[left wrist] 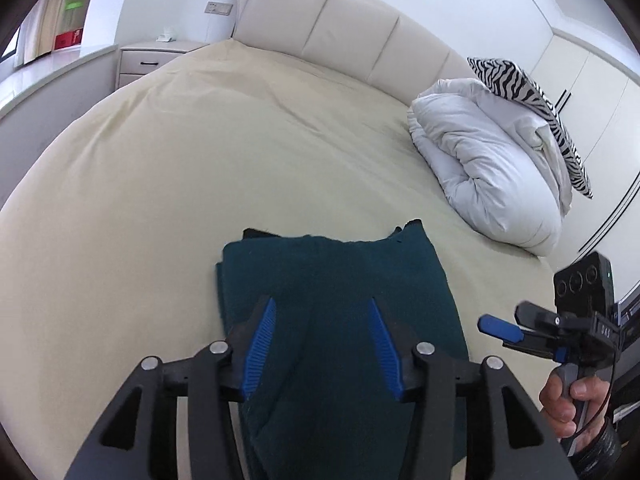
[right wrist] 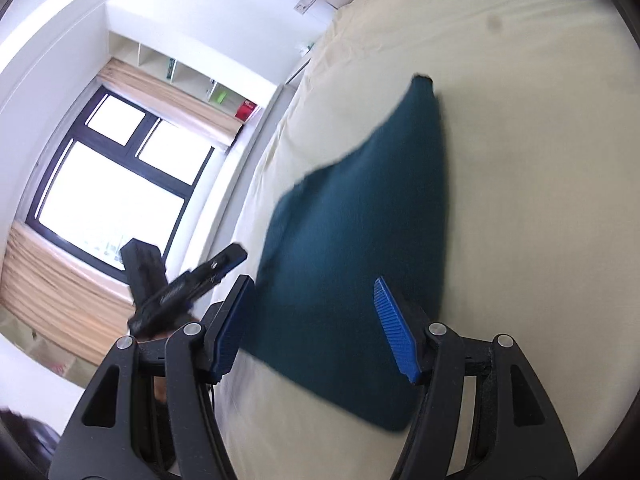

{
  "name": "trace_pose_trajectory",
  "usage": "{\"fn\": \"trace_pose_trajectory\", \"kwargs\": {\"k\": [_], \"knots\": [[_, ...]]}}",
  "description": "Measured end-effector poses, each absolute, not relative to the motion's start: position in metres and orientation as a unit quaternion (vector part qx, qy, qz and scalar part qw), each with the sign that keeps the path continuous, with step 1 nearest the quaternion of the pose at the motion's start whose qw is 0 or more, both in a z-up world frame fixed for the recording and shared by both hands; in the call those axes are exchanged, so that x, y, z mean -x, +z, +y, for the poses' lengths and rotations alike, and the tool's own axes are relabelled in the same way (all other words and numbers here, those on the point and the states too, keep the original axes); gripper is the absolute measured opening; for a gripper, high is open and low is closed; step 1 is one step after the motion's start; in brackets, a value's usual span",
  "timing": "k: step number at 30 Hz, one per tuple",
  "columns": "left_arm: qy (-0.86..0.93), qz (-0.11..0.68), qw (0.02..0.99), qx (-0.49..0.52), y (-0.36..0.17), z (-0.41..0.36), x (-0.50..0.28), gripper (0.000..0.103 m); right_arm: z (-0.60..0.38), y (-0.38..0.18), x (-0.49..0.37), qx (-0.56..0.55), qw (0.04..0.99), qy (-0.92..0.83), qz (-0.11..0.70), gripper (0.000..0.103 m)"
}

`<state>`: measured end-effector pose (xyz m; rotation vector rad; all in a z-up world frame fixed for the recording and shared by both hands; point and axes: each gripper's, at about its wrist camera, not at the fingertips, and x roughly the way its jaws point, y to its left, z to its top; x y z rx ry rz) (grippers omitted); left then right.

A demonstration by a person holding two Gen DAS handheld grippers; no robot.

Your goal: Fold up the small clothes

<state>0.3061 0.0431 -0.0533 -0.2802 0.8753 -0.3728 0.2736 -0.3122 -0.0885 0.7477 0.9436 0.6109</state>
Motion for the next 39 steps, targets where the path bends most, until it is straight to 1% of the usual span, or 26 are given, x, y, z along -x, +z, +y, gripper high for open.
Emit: {"fn": "trace_pose_trajectory", "kwargs": {"k": [3, 5, 6, 7, 10, 13, 15, 17, 20, 21, 22, 23, 24, 25, 27, 28, 31, 34, 36, 39], "knots": [[-0.172, 0.441, 0.872, 0.122, -0.069, 0.028, -0.335, 0.051, -0.300, -0.098, -0.322, -0.368, 0.760, 0.286, 0.453, 0.061], [-0.159, 0.464, 0.865, 0.107, -0.088, 0.027, -0.346, 0.051, -0.293, -0.108, -0.346, -0.374, 0.751, 0.287, 0.464, 0.061], [-0.155, 0.474, 0.861, 0.104, -0.099, 0.028, -0.350, 0.049, -0.290, -0.110, -0.356, -0.369, 0.750, 0.281, 0.471, 0.060], [-0.161, 0.475, 0.858, 0.112, -0.107, 0.031, -0.352, 0.049, -0.290, -0.116, -0.375, -0.369, 0.748, 0.275, 0.478, 0.059], [-0.179, 0.462, 0.858, 0.137, -0.112, 0.043, -0.351, 0.049, -0.297, -0.131, -0.394, -0.388, 0.750, 0.263, 0.467, 0.058], [-0.184, 0.461, 0.857, 0.140, -0.115, 0.046, -0.351, 0.049, -0.318, -0.144, -0.413, -0.407, 0.755, 0.233, 0.458, 0.058], [-0.187, 0.459, 0.857, 0.143, -0.118, 0.048, -0.351, 0.049, -0.329, -0.154, -0.419, -0.420, 0.756, 0.219, 0.451, 0.056], [-0.194, 0.456, 0.854, 0.161, -0.116, 0.054, -0.349, 0.049, -0.340, -0.155, -0.415, -0.433, 0.762, 0.204, 0.436, 0.055], [-0.191, 0.447, 0.853, 0.189, -0.108, 0.070, -0.337, 0.049, -0.362, -0.149, -0.394, -0.441, 0.778, 0.175, 0.412, 0.058], [-0.180, 0.443, 0.856, 0.195, -0.104, 0.080, -0.329, 0.051, -0.369, -0.146, -0.390, -0.436, 0.782, 0.167, 0.413, 0.058], [-0.164, 0.438, 0.859, 0.208, -0.101, 0.092, -0.321, 0.059, -0.376, -0.142, -0.382, -0.417, 0.790, 0.153, 0.422, 0.060], [-0.158, 0.433, 0.859, 0.224, -0.100, 0.101, -0.314, 0.063, -0.385, -0.139, -0.369, -0.406, 0.794, 0.151, 0.426, 0.060], [-0.159, 0.428, 0.856, 0.241, -0.099, 0.110, -0.306, 0.067, -0.388, -0.137, -0.361, -0.398, 0.796, 0.160, 0.428, 0.061], [-0.166, 0.431, 0.850, 0.256, -0.100, 0.117, -0.300, 0.068, -0.388, -0.137, -0.353, -0.392, 0.797, 0.164, 0.430, 0.063], [-0.181, 0.447, 0.833, 0.271, -0.106, 0.122, -0.293, 0.070, -0.381, -0.135, -0.338, -0.382, 0.797, 0.171, 0.435, 0.081], [-0.191, 0.459, 0.822, 0.279, -0.111, 0.122, -0.291, 0.070, -0.377, -0.133, -0.330, -0.379, 0.796, 0.179, 0.436, 0.083], [-0.207, 0.483, 0.802, 0.283, -0.123, 0.115, -0.287, 0.070, -0.360, -0.137, -0.311, -0.383, 0.779, 0.216, 0.447, 0.083], [-0.215, 0.499, 0.794, 0.273, -0.126, 0.105, -0.290, 0.070, -0.332, -0.153, -0.319, -0.387, 0.745, 0.244, 0.485, 0.083], [-0.222, 0.507, 0.783, 0.283, -0.128, 0.102, -0.292, 0.070, -0.336, -0.163, -0.301, -0.379, 0.737, 0.245, 0.503, 0.083], [-0.231, 0.518, 0.772, 0.287, -0.132, 0.098, -0.298, 0.069, -0.325, -0.168, -0.307, -0.381, 0.730, 0.255, 0.506, 0.083]]}}
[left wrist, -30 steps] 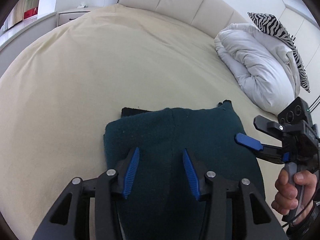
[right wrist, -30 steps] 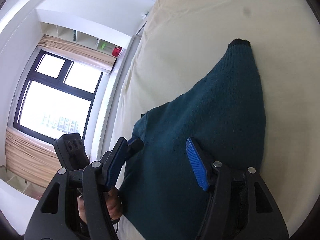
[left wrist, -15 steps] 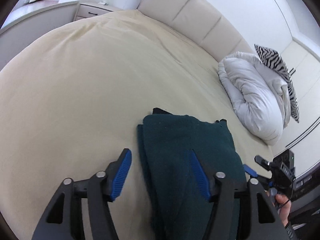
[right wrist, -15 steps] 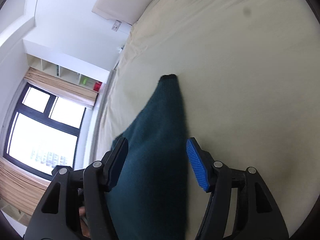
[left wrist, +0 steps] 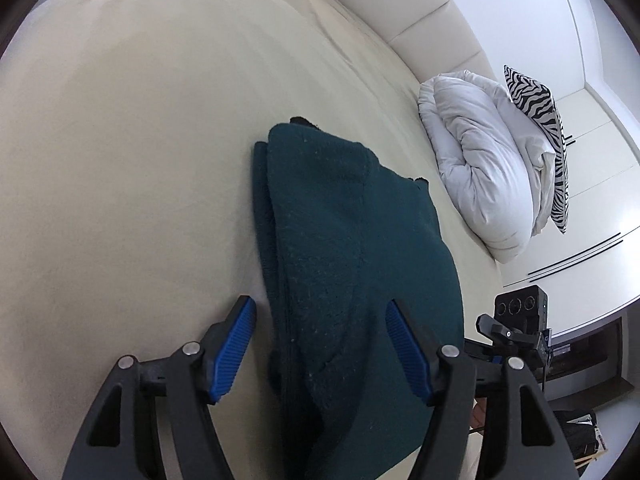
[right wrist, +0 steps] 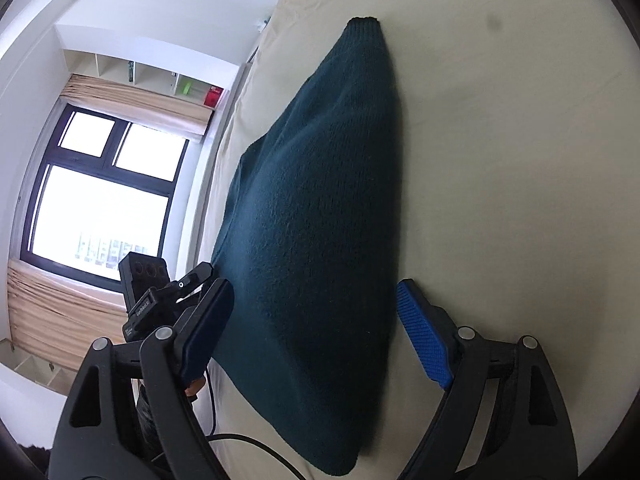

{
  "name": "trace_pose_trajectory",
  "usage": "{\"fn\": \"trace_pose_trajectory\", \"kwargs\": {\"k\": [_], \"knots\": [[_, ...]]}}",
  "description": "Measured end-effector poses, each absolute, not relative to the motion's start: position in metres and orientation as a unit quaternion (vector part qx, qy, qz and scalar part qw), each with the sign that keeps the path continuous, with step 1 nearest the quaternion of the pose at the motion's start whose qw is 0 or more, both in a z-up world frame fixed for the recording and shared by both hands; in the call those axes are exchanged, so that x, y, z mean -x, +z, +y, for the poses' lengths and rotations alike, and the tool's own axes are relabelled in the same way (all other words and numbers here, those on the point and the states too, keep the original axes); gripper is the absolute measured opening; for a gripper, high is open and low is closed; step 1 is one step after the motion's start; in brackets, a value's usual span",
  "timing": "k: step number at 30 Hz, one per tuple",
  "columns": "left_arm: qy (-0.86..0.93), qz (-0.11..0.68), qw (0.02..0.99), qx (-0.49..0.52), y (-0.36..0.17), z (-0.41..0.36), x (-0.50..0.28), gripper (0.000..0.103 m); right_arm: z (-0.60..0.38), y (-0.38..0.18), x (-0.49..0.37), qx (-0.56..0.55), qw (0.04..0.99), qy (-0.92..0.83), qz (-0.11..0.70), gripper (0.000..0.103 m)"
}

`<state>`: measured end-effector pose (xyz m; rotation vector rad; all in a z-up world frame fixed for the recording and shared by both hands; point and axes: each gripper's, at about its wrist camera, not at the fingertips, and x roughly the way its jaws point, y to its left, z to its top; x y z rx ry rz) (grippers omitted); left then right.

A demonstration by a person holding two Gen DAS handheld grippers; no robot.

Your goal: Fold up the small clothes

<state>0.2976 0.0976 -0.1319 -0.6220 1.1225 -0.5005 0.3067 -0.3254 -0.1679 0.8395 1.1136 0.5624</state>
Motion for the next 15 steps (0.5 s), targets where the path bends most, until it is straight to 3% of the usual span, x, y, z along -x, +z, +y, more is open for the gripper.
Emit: {"fn": "trace_pose_trajectory", "kwargs": {"k": [4, 7, 9, 15], "knots": [[-0.231, 0.528, 0.758, 0.306, -0.137, 0.097, -0.308, 0.063, -0.312, -0.171, -0.316, -0.371, 0.728, 0.256, 0.517, 0.082], [-0.235, 0.541, 0.742, 0.319, -0.146, 0.098, -0.319, 0.043, -0.308, -0.175, -0.322, -0.375, 0.722, 0.252, 0.524, 0.076], [-0.240, 0.545, 0.735, 0.324, -0.149, 0.097, -0.323, 0.038, -0.309, -0.178, -0.321, -0.382, 0.717, 0.240, 0.531, 0.066], [-0.237, 0.542, 0.741, 0.318, -0.143, 0.093, -0.317, 0.026, -0.304, -0.176, -0.320, -0.366, 0.727, 0.227, 0.534, 0.047]]}}
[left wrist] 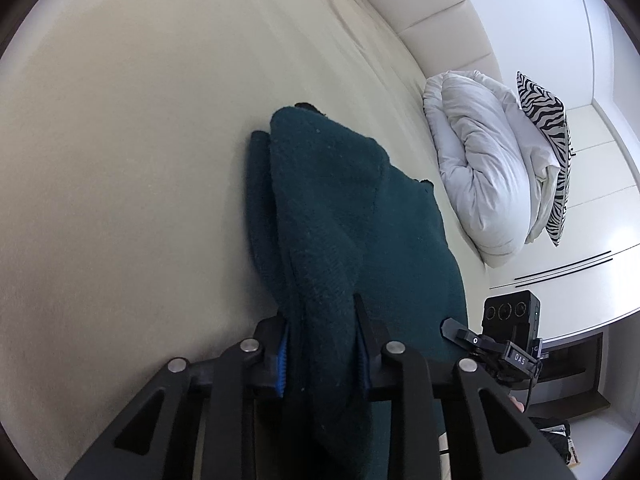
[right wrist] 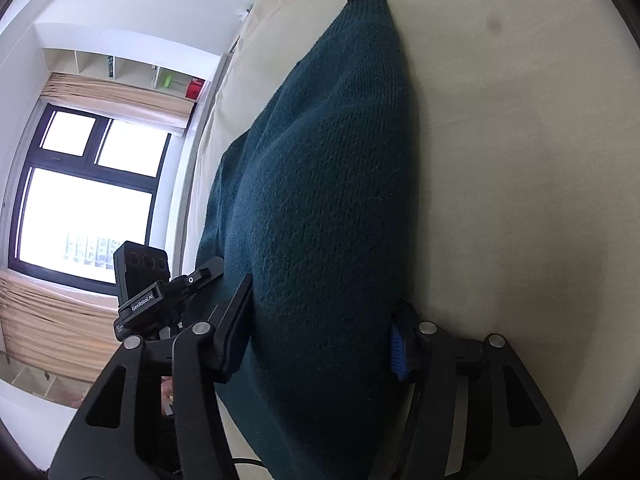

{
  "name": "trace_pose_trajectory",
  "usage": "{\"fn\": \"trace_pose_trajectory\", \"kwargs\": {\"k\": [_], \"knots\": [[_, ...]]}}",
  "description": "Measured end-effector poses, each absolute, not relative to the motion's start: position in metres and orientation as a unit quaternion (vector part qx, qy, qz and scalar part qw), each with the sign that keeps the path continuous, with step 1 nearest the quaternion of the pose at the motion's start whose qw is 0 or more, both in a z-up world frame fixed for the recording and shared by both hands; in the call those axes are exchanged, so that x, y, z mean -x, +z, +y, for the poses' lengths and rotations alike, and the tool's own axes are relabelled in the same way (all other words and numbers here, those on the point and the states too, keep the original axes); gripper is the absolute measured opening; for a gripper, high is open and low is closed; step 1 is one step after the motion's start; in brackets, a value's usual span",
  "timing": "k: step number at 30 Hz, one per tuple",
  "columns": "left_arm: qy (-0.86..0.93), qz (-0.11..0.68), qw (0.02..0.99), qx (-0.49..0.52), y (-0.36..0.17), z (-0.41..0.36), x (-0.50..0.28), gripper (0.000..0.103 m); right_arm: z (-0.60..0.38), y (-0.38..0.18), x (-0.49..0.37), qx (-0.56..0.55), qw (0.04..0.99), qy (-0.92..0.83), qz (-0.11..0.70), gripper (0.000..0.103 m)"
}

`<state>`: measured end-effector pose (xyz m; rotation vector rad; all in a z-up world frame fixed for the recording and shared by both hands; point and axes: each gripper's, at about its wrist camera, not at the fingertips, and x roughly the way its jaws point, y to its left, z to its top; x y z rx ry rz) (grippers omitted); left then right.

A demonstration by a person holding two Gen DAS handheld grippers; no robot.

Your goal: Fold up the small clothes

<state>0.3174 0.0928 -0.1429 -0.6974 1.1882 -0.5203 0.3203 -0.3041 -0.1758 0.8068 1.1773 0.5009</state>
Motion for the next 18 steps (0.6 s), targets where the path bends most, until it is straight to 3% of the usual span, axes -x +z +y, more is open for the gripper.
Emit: {"fn": "trace_pose_trajectory", "kwargs": {"k": [9, 18], "knots": [[-0.257, 0.521, 0.762, 0.285, -0.091, 0.082, -0.262, 0.024, -0.303, -0.131, -0.271, -0.352, 0.753, 0.238, 0.503, 0.041], [-0.293, 0.512, 0.772, 0.237, -0.058, 0.055, -0.139, 0.025, -0.312, -0.101, -0.139, -0.347, 0.762, 0.255, 0.483, 0.041]]}}
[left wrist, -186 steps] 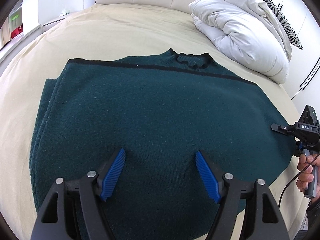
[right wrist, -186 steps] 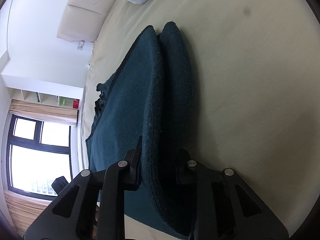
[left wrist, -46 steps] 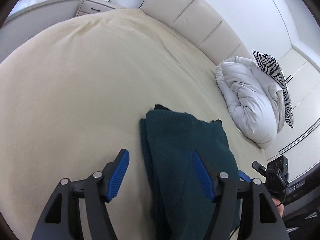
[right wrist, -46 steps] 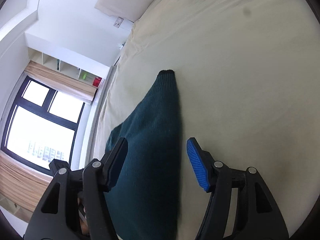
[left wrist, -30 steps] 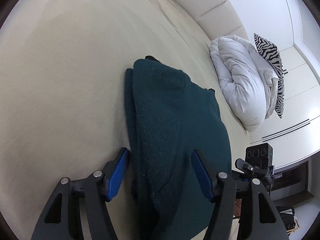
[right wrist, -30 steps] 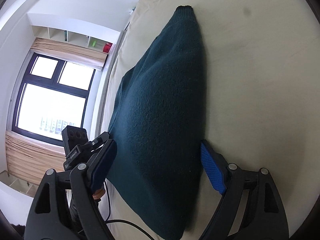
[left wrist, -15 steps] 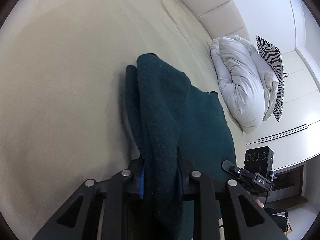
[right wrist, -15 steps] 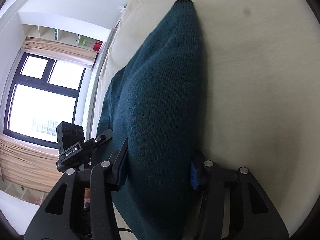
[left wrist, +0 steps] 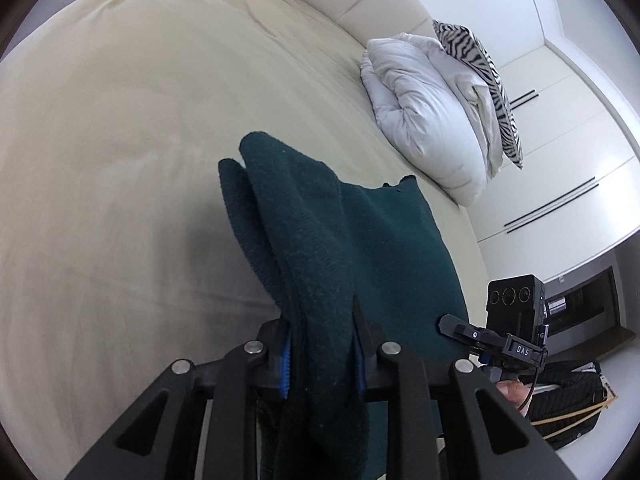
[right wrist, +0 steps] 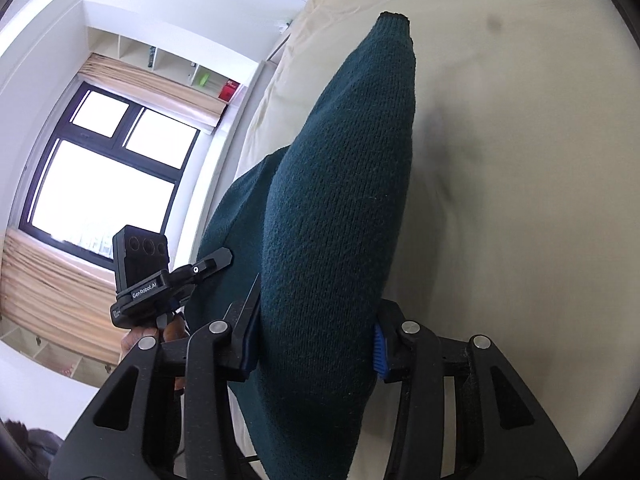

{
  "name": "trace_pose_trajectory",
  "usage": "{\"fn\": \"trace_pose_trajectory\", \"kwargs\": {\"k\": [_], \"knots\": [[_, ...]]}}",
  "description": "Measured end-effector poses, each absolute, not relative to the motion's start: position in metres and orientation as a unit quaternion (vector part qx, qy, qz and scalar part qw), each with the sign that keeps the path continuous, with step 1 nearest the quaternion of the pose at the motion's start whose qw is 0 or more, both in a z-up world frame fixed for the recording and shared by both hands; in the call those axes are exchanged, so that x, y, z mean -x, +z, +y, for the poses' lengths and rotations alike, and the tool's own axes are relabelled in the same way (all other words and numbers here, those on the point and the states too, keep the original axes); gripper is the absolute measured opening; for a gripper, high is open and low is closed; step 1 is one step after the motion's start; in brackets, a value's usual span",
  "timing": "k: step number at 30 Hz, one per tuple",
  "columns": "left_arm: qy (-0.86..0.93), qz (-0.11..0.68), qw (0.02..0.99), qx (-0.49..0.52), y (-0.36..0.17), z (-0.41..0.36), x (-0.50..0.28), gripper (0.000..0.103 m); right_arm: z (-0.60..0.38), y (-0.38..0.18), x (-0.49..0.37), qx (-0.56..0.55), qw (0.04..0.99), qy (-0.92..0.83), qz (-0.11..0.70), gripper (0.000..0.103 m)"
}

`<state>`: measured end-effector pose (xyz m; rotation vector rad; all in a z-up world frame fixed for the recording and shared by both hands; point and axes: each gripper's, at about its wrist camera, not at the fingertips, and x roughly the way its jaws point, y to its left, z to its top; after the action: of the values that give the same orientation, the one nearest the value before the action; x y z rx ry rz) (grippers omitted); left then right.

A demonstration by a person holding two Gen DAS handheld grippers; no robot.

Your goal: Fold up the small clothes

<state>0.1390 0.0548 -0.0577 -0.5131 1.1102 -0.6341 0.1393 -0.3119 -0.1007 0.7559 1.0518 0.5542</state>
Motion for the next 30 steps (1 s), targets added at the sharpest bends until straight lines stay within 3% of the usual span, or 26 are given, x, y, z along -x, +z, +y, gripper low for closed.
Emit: {"fn": "trace_pose_trajectory", "kwargs": {"k": [14, 20, 30], "knots": [[-0.274, 0.550, 0.755, 0.228, -0.099, 0.041, -0.050, 0.025, -0.300, -0.138, 0.004, -0.361, 0.746, 0.246, 0.503, 0.041], [-0.267, 0.558, 0.750, 0.234, -0.123, 0.040, -0.050, 0.028, -0.293, -0.172, 0.010, -0.393, 0.739, 0.238, 0.492, 0.041], [-0.274, 0.544, 0.752, 0.251, -0.128, 0.054, -0.041, 0.033, -0.285, -0.167, 0.005, -0.390, 0.747, 0.245, 0.479, 0.042]]}}
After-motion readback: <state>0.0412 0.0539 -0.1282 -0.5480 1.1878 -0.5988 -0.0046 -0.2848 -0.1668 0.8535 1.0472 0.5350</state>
